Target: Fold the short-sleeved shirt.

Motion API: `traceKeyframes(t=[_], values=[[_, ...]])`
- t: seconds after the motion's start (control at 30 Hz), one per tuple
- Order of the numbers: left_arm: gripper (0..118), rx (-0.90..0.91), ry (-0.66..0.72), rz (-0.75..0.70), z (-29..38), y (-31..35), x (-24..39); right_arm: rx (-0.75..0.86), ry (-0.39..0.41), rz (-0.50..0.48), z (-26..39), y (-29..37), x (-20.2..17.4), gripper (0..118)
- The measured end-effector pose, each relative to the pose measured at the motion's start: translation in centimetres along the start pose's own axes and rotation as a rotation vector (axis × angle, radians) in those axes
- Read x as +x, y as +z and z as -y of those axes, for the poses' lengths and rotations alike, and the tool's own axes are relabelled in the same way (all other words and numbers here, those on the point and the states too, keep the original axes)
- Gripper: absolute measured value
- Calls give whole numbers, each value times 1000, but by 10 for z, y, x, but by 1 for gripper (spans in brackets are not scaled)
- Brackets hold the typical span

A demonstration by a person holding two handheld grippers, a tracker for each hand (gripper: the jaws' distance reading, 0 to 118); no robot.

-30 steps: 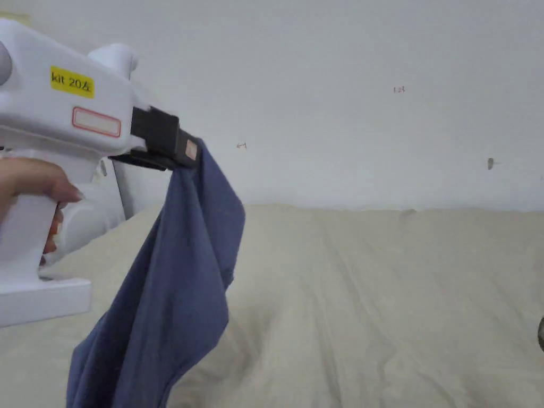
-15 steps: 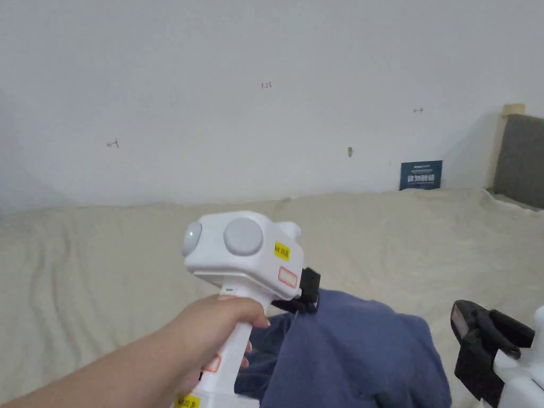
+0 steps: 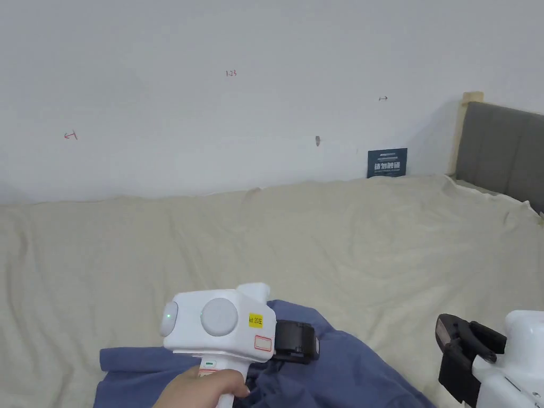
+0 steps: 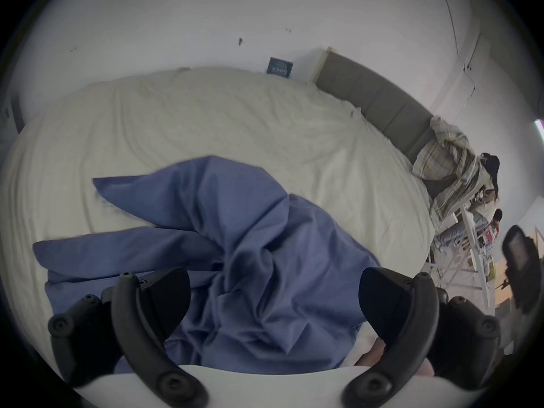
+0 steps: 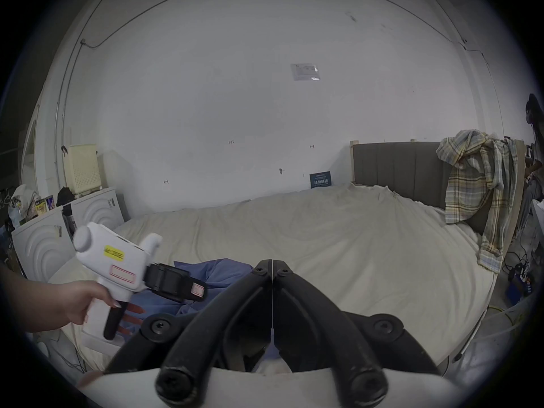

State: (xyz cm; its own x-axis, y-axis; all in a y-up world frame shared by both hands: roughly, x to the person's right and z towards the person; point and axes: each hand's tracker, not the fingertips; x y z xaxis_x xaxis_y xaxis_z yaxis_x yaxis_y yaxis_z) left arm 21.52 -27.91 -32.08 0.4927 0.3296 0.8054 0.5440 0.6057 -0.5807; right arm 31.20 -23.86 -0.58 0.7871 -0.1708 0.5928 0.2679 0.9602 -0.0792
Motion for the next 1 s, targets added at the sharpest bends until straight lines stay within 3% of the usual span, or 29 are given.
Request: traceKeyframes(t=[0.13,0.27,0.33,0.37,0.4,0.6,0.77,1.0], values=[[113,192,-36,-52,11,72,-6,12,-2,-19,-5,3,-6,0],[97,438,-52,-114,48,161,-15,45,27,-48,-11,6,-12,0],[50,569,-43,-157,73,197,-19,70,40,-64,-13,7,-14,0],[16,638,-38,-197,87,211,-20,88,42,-68,-13,9,-15,0],[0,705,-38,-275,102,223,-18,105,41,-71,-13,10,-16,0],[0,997,17,-689,193,244,-10,228,18,-38,0,23,-21,0],[0,904,-51,-717,208,231,-18,303,63,-32,6,29,-26,0],[0,936,-134,-718,199,225,-3,288,88,-57,4,27,-33,0]])
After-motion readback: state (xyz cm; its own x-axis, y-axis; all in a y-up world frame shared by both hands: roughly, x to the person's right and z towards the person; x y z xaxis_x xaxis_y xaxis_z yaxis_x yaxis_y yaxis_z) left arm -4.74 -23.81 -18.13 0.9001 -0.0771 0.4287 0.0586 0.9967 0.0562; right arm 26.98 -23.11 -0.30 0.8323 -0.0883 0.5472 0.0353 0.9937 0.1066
